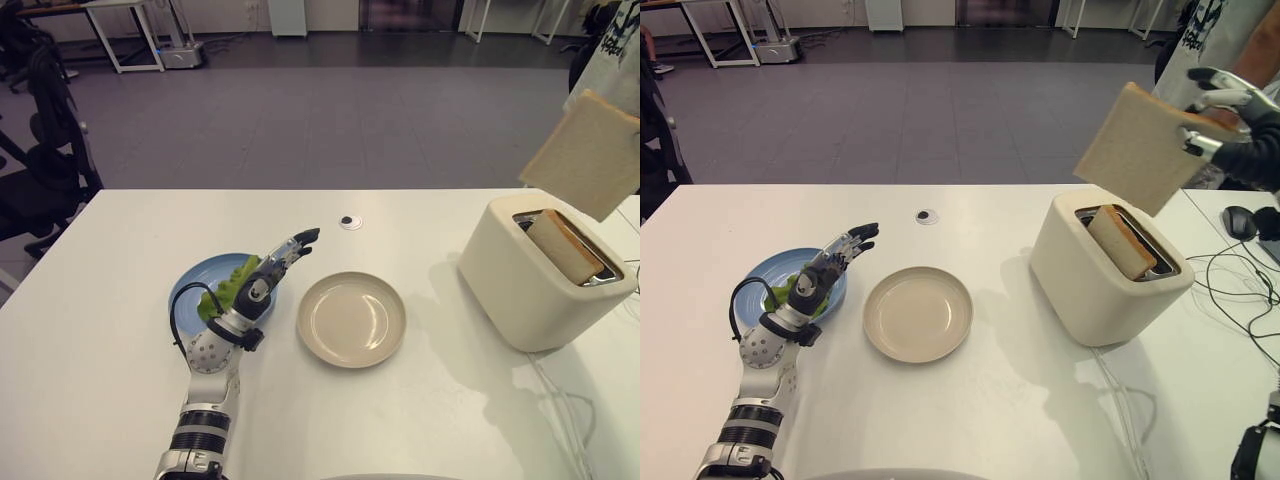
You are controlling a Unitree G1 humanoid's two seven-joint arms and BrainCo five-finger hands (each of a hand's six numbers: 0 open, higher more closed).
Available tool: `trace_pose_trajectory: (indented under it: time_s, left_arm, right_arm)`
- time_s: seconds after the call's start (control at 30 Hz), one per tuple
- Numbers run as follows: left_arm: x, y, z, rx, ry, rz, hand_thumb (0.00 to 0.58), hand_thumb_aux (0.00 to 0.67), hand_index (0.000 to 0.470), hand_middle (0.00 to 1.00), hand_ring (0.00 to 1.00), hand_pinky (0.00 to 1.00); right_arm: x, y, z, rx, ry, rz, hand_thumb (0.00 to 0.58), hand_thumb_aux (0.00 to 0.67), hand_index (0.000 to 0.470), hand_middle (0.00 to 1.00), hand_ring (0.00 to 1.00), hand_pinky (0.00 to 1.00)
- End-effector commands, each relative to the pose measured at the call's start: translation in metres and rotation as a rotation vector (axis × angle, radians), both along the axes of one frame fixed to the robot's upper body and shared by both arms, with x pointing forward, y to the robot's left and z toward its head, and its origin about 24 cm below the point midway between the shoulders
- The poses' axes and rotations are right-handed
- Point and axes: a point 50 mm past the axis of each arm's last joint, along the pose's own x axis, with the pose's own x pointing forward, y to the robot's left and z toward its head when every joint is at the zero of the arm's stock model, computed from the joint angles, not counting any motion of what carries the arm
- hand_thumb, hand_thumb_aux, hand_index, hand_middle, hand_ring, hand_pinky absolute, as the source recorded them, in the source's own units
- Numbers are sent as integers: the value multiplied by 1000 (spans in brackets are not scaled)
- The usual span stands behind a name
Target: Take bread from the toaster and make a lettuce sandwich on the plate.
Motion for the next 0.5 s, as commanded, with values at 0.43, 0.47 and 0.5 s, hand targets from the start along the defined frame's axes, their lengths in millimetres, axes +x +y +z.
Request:
trace_pose_trajectory:
  time_s: [0.43,0.47,0.5]
  left_arm:
    - [1,33,29,97,-120,227,0,0,0,0,0,0]
    - [-1,42,34,185,-151,279,0,0,0,0,0,0]
    - [-2,54,39,288,-176,348,0,0,0,0,0,0]
  right_arm:
    - [50,189,-164,123,633,622,580,670,470,0,0,0]
    - [51,192,-174,121,669,620,580,670,470,0,0,0]
    - [52,196,-185,124,712,620,580,670,470,0,0,0]
